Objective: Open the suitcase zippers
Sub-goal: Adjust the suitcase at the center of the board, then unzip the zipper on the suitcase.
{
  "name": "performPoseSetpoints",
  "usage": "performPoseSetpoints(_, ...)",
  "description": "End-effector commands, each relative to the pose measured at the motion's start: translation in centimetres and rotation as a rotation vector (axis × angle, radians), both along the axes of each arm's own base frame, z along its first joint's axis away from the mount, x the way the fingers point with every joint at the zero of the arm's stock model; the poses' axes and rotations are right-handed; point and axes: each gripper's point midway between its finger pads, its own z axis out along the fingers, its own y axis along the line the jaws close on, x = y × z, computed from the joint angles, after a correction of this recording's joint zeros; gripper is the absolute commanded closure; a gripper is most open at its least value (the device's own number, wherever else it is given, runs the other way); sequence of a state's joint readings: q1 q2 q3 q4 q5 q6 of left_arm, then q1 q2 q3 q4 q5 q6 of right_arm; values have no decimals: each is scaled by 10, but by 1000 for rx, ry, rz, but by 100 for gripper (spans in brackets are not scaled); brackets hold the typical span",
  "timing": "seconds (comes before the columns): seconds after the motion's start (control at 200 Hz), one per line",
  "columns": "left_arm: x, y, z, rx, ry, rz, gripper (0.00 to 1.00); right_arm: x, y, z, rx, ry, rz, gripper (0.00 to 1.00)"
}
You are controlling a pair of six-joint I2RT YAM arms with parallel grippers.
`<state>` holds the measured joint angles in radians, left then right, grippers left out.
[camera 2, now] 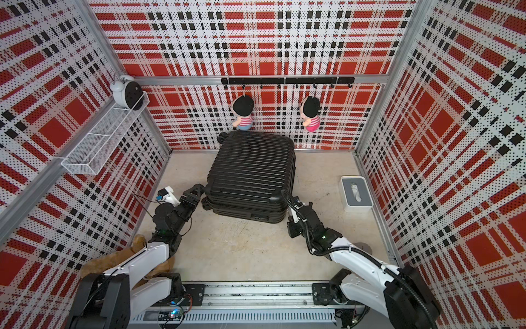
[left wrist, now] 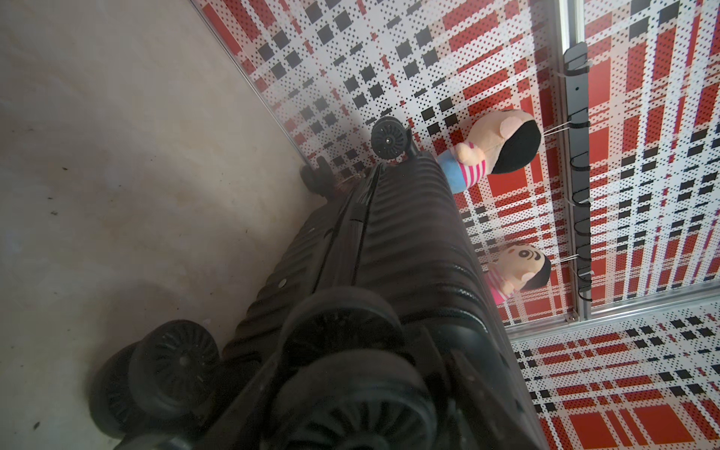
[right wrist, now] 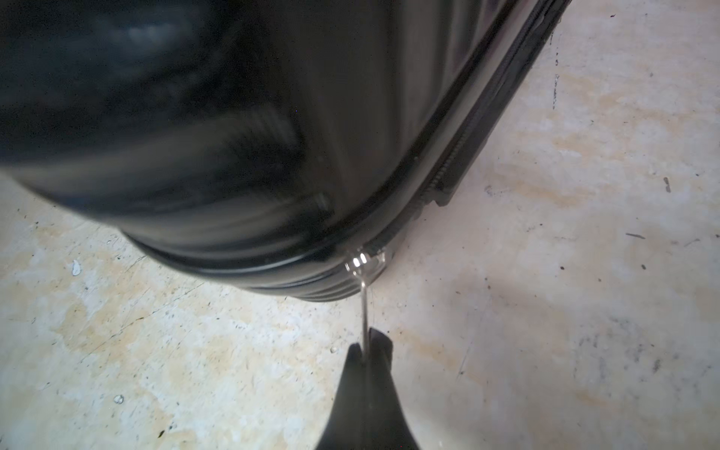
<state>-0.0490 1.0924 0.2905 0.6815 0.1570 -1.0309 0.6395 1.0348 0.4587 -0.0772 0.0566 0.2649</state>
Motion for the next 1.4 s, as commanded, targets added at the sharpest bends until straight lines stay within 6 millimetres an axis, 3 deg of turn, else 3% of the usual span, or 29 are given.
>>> performPoseSetpoints(0.0, -19, -42, -26, 42, 74, -204, 81, -16, 29, 20, 90, -22, 152, 100)
performPoseSetpoints(0.356, -19, -43, -28, 46, 79, -204, 81, -39, 53, 22, 54, -73, 263, 100)
performPoseSetpoints(0.766, -25, -51, -27, 42, 76, -236, 81, -39, 76, 27, 61, -87, 308, 100)
performPoseSetpoints(1.102, -45, -77, -32, 56, 115, -307, 81, -23, 81, 23, 16, -80, 244, 100)
performPoseSetpoints(1.137, -51, -91, -32, 61, 119, -350, 81, -20, 80, 24, 7, -80, 230, 100)
performPoseSetpoints(1.398, -70, -125, -37, 90, 154, -421, 81, -16, 75, 22, -3, -82, 196, 100)
